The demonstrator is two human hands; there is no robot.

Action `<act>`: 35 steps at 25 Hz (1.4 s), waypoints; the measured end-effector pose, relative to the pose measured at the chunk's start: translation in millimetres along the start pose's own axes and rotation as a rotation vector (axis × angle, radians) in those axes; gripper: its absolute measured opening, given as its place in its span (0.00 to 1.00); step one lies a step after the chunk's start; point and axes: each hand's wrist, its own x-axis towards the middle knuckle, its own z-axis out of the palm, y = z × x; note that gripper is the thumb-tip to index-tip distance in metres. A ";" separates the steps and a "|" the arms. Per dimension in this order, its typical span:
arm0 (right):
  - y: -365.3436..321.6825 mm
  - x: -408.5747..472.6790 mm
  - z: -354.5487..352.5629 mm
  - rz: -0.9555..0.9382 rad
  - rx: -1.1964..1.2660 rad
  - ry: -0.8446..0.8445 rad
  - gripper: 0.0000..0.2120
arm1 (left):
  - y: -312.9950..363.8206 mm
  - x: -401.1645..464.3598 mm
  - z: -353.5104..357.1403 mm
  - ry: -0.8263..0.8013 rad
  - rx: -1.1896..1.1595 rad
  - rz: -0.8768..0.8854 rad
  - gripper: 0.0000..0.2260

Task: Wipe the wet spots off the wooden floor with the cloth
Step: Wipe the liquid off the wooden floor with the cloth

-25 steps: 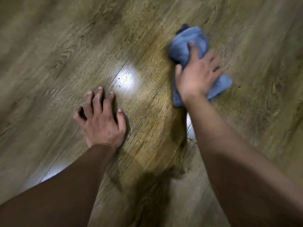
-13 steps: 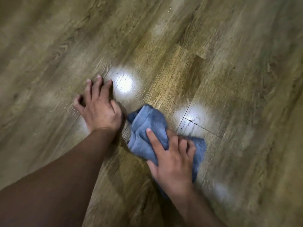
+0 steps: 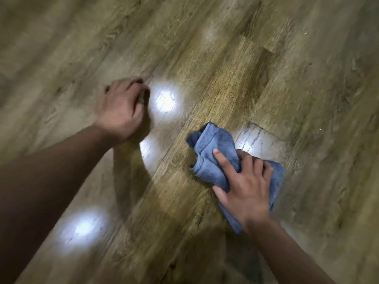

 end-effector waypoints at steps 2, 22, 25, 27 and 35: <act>4.1 6.1 0.5 -0.043 -0.006 0.013 0.38 | -41.8 -21.8 -5.4 0.117 0.086 -0.207 0.22; -195.5 195.5 23.9 -0.097 0.084 0.150 0.39 | -62.7 -35.2 1.2 0.202 0.060 -0.466 0.23; -173.6 114.3 21.1 -0.221 0.104 0.022 0.41 | -63.4 -35.7 1.0 0.212 0.041 -0.469 0.23; -136.3 86.4 17.7 -0.289 0.084 -0.012 0.40 | -62.6 -34.3 2.3 0.228 0.033 -0.464 0.23; -4.8 209.7 -7.9 0.097 -0.072 0.036 0.36 | -61.5 -32.7 5.2 0.225 0.059 -0.469 0.23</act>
